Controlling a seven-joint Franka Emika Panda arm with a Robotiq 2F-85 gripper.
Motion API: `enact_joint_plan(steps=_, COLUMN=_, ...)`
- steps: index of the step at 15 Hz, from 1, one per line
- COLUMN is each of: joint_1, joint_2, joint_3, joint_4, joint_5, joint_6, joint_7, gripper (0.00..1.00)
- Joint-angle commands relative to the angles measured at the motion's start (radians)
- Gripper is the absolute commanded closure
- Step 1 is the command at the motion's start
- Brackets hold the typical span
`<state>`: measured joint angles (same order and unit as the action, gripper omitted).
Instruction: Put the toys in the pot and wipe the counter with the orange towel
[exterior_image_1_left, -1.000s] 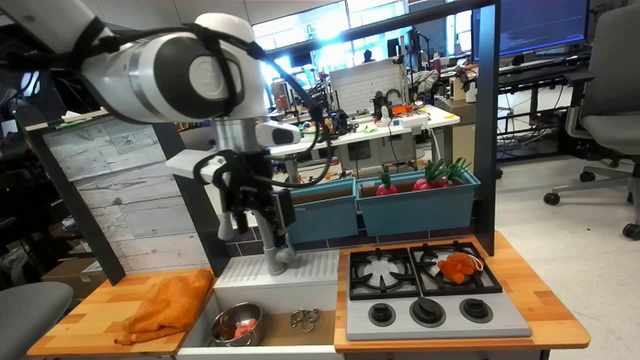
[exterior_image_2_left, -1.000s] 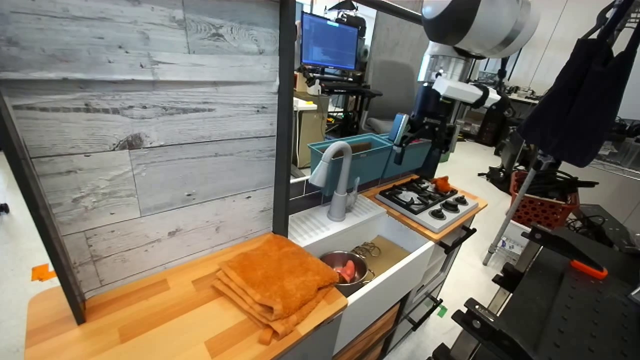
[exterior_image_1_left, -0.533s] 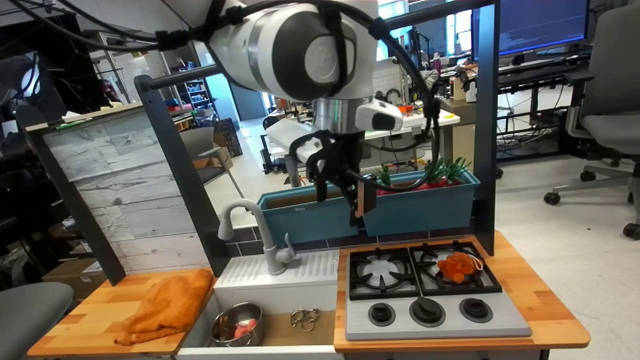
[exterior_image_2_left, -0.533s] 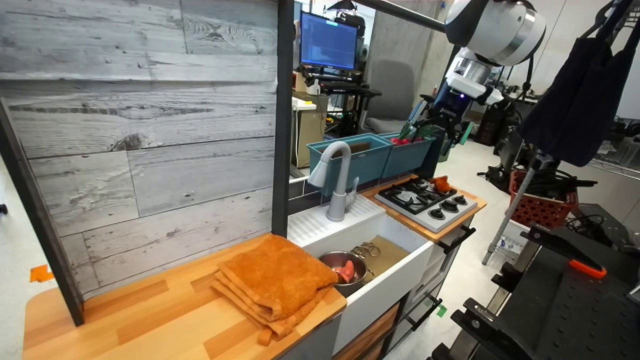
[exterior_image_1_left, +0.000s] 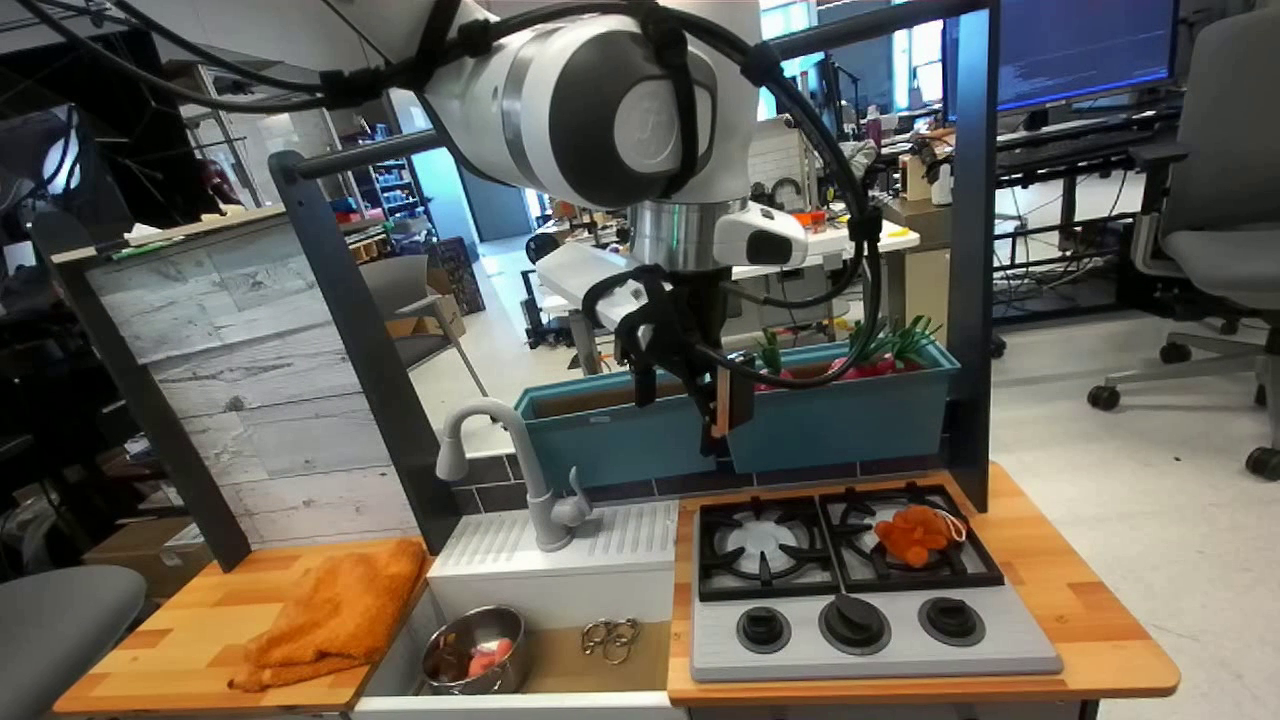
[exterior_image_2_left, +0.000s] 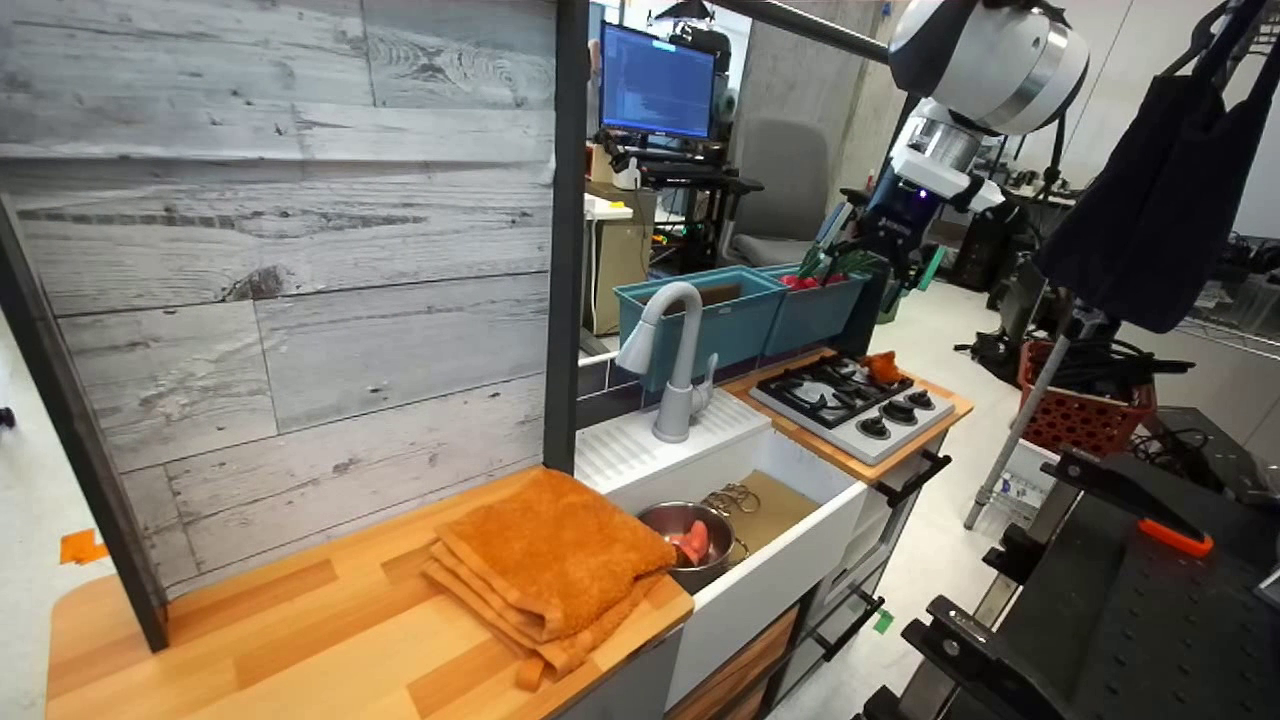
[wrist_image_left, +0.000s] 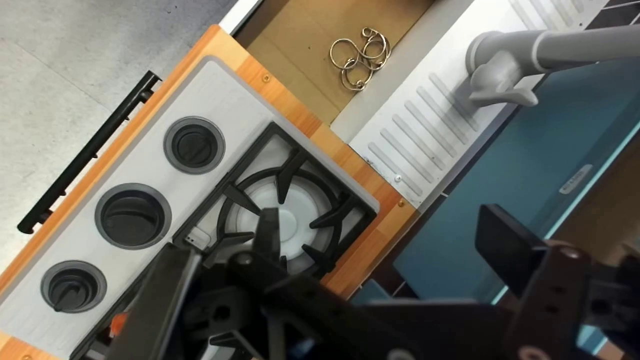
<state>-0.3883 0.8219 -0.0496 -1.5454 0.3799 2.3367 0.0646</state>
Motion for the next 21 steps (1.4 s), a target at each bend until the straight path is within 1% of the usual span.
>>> enact_joint_plan(steps=1, joint_1=0.037, joint_2=0.02, joint_3=-0.053, joint_4=0.055, joint_5=-0.049, joint_6=-0.015, joint_7=0.047, gripper=0.0)
enact_joint_plan(steps=4, joint_1=0.011, joint_2=0.093, joint_3=-0.088, joint_4=0.169, joint_5=-0.064, joint_6=0.001, joint_7=0.074, gripper=0.0)
enact_joint_plan(steps=6, joint_1=-0.013, joint_2=0.176, joint_3=-0.115, joint_4=0.29, joint_5=-0.072, joint_6=-0.028, joint_7=0.11, gripper=0.0)
enact_joint_plan(steps=7, joint_1=-0.032, joint_2=0.208, joint_3=-0.123, joint_4=0.331, joint_5=-0.07, joint_6=-0.051, joint_7=0.125, gripper=0.0)
enact_joint_plan(steps=10, joint_1=-0.084, joint_2=0.315, joint_3=-0.127, joint_4=0.467, joint_5=-0.054, joint_6=-0.134, joint_7=0.167, gripper=0.0)
enact_joint_plan(steps=11, joint_1=-0.105, joint_2=0.354, joint_3=-0.117, joint_4=0.511, joint_5=-0.043, joint_6=-0.136, joint_7=0.172, gripper=0.0)
enact_joint_plan(steps=13, joint_1=-0.136, joint_2=0.426, joint_3=-0.091, joint_4=0.597, joint_5=-0.02, joint_6=-0.103, joint_7=0.166, gripper=0.0)
enact_joint_plan(steps=15, joint_1=-0.14, joint_2=0.492, joint_3=-0.09, joint_4=0.684, joint_5=-0.025, joint_6=-0.076, joint_7=0.173, gripper=0.0)
enact_joint_plan(steps=19, joint_1=-0.128, joint_2=0.621, joint_3=-0.114, joint_4=0.86, joint_5=-0.05, joint_6=-0.038, joint_7=0.22, gripper=0.0)
enact_joint_plan(steps=21, joint_1=-0.125, joint_2=0.681, joint_3=-0.127, joint_4=0.94, joint_5=-0.064, joint_6=-0.053, joint_7=0.251, gripper=0.0)
